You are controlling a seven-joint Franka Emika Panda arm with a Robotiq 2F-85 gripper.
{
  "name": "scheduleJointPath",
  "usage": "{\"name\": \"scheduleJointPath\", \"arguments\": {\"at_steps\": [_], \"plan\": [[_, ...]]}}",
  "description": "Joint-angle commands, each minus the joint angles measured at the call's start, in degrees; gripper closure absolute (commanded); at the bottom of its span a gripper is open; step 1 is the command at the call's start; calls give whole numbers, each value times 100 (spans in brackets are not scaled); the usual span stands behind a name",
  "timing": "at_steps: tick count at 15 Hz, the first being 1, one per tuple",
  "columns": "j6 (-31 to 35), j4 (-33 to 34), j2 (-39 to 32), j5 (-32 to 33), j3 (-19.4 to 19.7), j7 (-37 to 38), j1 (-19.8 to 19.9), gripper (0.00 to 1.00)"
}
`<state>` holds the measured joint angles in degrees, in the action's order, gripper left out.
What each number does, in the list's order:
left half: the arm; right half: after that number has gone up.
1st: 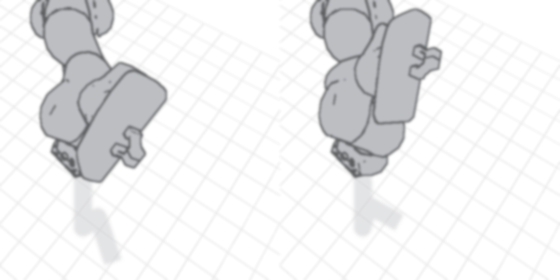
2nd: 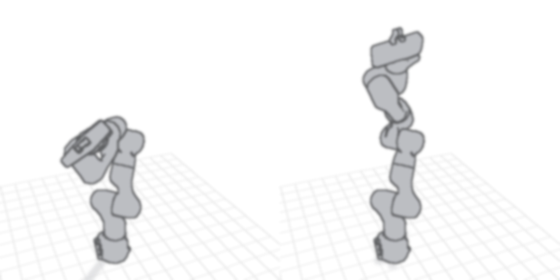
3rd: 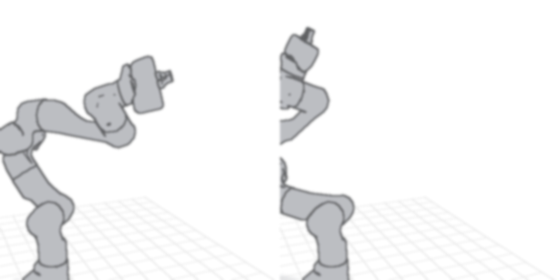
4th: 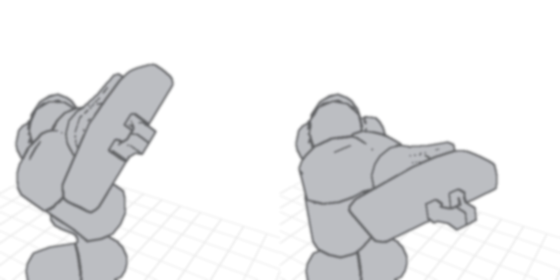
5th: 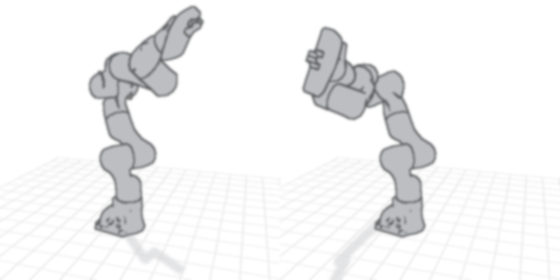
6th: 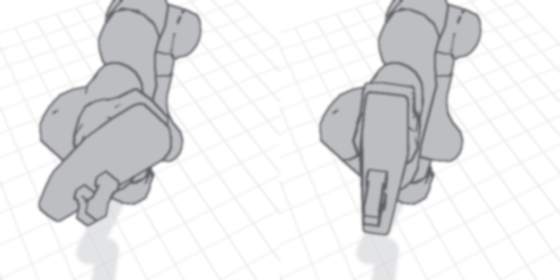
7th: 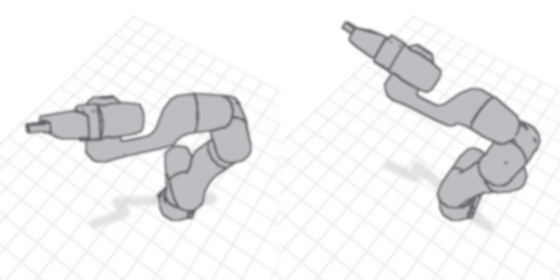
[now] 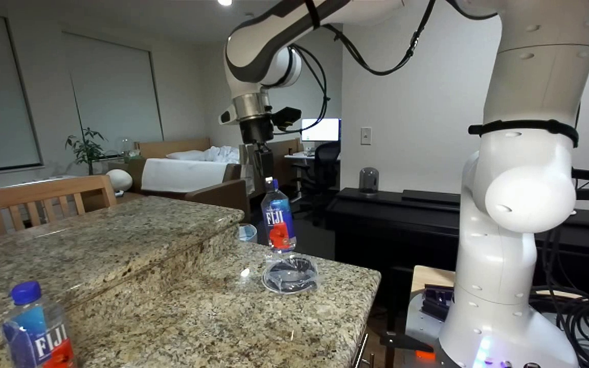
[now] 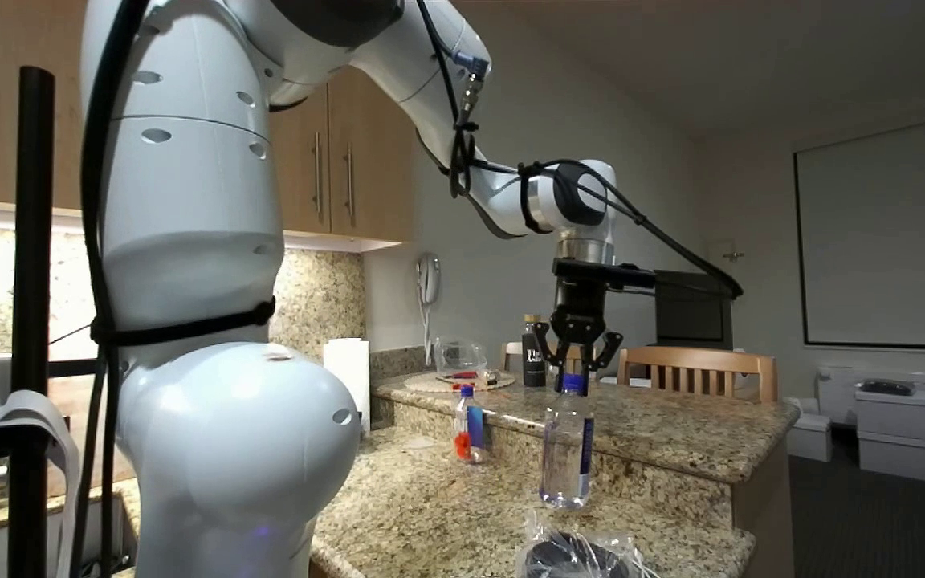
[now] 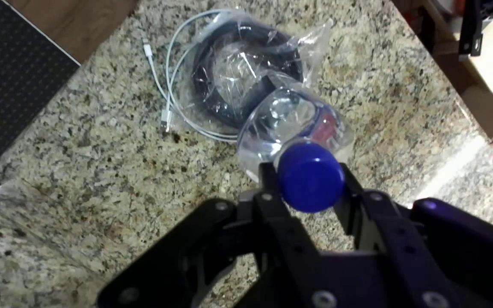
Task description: Pile up the cable, the package and the water bottle
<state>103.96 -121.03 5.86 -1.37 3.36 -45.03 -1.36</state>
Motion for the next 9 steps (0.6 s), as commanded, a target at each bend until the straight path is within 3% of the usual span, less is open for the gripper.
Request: {"name": "scheduleJointPath", "arguments": {"at_steps": [1, 9], "plan": [[-115, -457, 468, 125, 121, -574, 167, 86], [201, -1146, 729, 115, 319, -941, 217, 86]]}}
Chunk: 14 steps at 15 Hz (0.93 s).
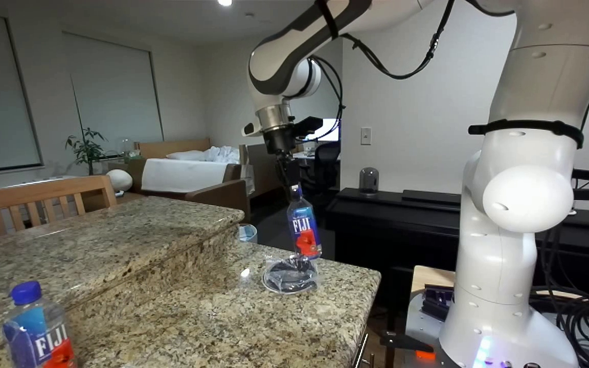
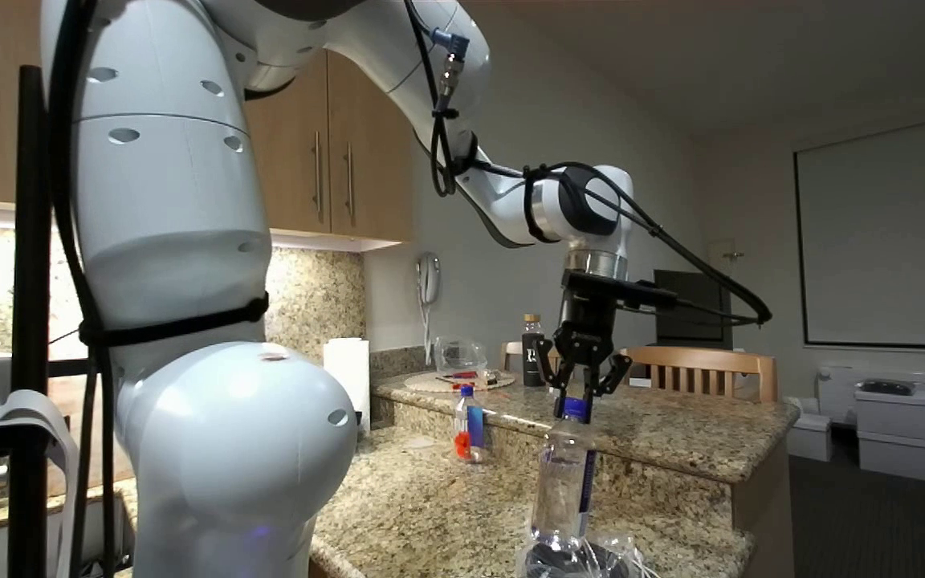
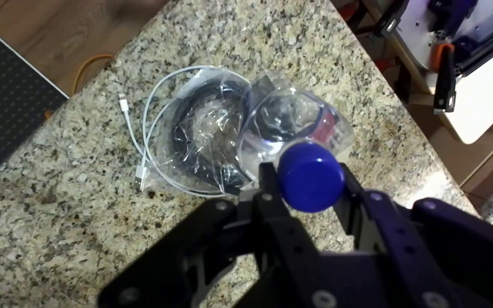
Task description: Pile up the cable, the package and the water bottle
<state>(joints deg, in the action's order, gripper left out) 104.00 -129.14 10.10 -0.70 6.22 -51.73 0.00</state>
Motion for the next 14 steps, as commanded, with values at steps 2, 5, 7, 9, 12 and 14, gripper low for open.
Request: {"name": "scheduleJointPath", "arguments": {"at_steps": [2, 5, 7, 9, 12, 14], "plan": [[309, -450, 318, -98, 113, -421, 88, 86], [638, -656, 376, -213, 226, -586, 109, 86], [871, -773, 438, -272, 294, -660, 120, 86], [1113, -863, 485, -391, 347, -725, 112, 86], [1348, -900, 524, -540, 379, -754, 74, 86], [1361, -914, 561, -554, 379, -776, 70, 86]]}}
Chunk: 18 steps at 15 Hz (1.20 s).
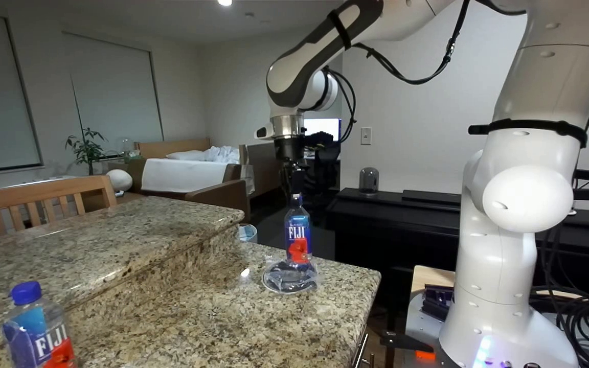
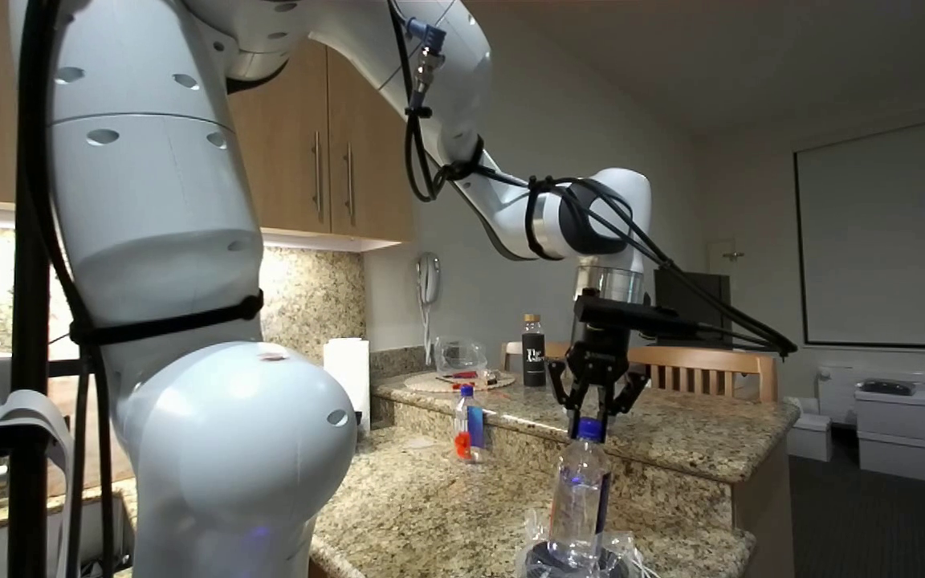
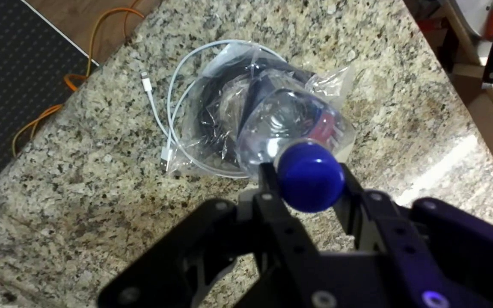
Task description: Pile up the cable, the package and the water bottle
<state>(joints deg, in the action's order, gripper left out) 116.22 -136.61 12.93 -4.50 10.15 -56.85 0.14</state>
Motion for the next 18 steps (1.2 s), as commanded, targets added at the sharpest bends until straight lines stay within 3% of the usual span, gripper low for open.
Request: {"name": "scheduleJointPath", "arguments": {"at_steps": [1, 5, 10, 13, 14, 15, 18], "plan": [[101, -166, 292, -127, -7, -304, 62, 86], [206, -335, 476, -64, 33, -480, 94, 86], [844, -823, 917, -220, 261, -802, 94, 86], [722, -895, 1041, -236, 386, -969, 49, 87], [678, -720, 738, -66, 285, -658, 71, 87], [672, -744, 762, -66, 297, -667, 73, 66], [672, -750, 706, -66, 281, -666, 74, 66]]}}
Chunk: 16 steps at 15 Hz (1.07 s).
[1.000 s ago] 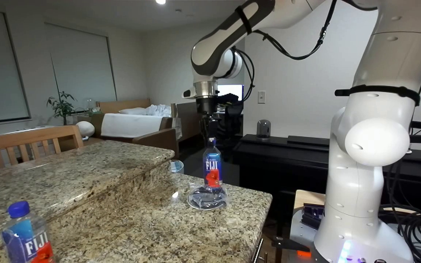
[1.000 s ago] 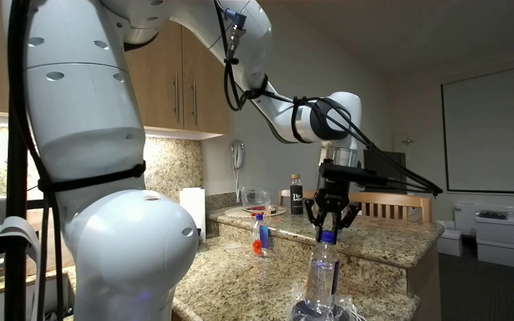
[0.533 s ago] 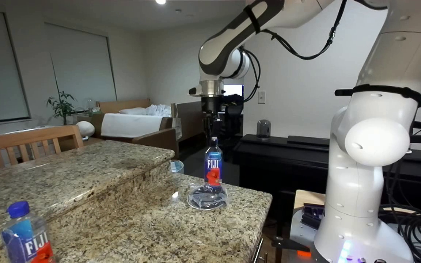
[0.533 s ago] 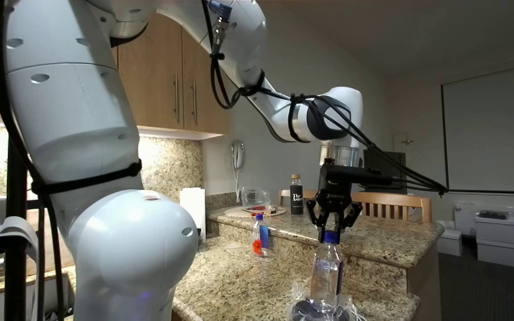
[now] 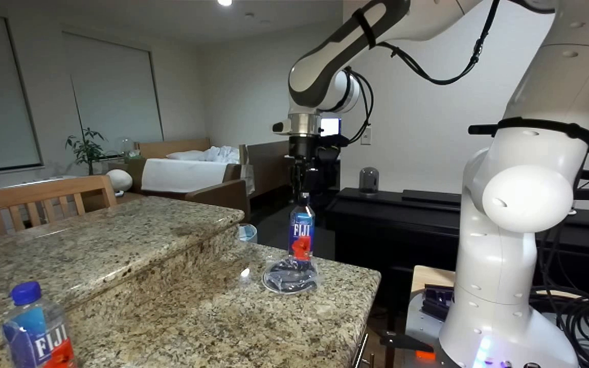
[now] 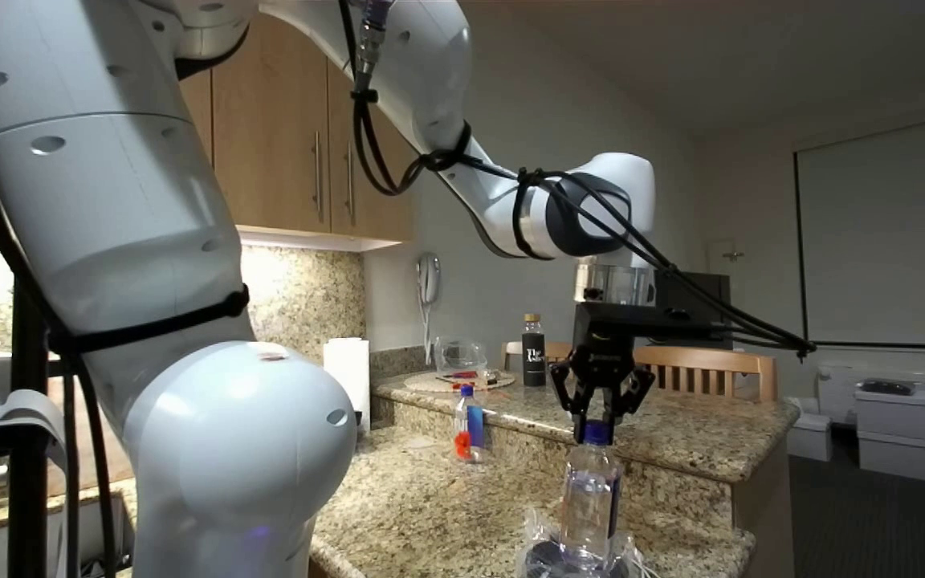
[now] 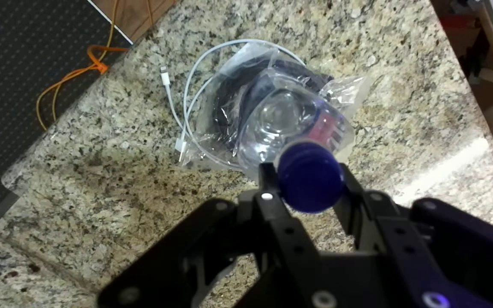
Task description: Pile up the cable, the package and the water bottle
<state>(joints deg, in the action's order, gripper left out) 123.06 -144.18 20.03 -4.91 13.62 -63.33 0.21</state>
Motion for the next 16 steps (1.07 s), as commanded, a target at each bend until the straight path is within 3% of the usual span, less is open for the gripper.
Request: {"name": "scheduleJointPath", "arguments": {"at_steps": [1, 2, 3, 4, 5, 9, 13, 16], "plan": [[-12, 7, -18, -25, -67, -17, 67, 66], [-12, 7, -26, -25, -68, -17, 68, 66], [-12, 7, -29, -25, -68, -17, 68, 86], [30, 4, -36, -1, -72, -41, 69, 86], [556, -143, -324, -402, -388, 291, -294, 86], [1619, -373, -552, -708, -885, 438, -707, 86], [2161, -278, -728, -308, -1319, 1070, -870, 86], [2277, -301, -691, -36, -1374, 1352, -786, 86]]}}
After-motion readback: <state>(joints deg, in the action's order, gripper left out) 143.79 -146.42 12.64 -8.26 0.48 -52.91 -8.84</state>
